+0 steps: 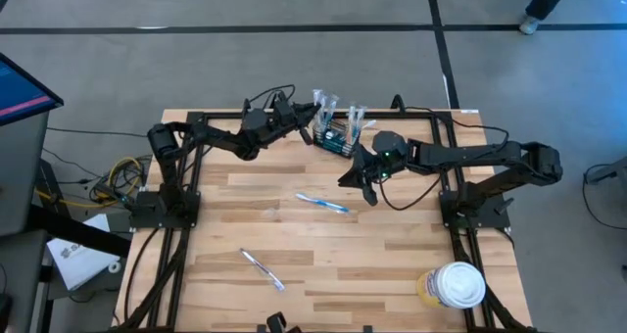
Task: Pick & Place toothbrushing station
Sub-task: Put the right violet toothbrush into the mesh organizer
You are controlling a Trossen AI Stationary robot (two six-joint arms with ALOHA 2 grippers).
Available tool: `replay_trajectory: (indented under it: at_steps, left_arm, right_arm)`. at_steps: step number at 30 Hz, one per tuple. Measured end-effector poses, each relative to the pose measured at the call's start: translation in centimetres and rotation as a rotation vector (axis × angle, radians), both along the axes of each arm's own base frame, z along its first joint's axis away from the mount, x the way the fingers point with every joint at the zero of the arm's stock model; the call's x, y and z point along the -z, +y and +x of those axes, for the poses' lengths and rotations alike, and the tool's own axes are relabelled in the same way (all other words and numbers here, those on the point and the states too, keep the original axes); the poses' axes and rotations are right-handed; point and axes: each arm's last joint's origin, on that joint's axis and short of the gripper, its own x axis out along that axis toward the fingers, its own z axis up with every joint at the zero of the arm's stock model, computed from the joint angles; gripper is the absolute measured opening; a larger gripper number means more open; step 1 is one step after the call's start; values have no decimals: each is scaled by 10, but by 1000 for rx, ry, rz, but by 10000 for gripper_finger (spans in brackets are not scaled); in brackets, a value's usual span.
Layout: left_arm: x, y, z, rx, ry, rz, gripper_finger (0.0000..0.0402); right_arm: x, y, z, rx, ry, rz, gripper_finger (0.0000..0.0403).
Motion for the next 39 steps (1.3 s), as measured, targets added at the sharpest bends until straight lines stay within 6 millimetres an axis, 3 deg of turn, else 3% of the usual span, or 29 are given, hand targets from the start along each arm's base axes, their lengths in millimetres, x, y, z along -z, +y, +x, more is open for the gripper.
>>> replay_trajectory:
  at_steps: [22, 30, 39]
  left_arm:
    - [0, -5, 2, -72, -21, -18, 14]
    - [27, 1, 14, -69, -77, -29, 14]
    - [33, 0, 15, -85, -53, -39, 15]
  right_arm:
    - [0, 0, 0, -23, -12, -44, 49]
    - [-1, 0, 1, -24, -24, -48, 49]
    - [-1, 0, 1, -29, -21, -56, 49]
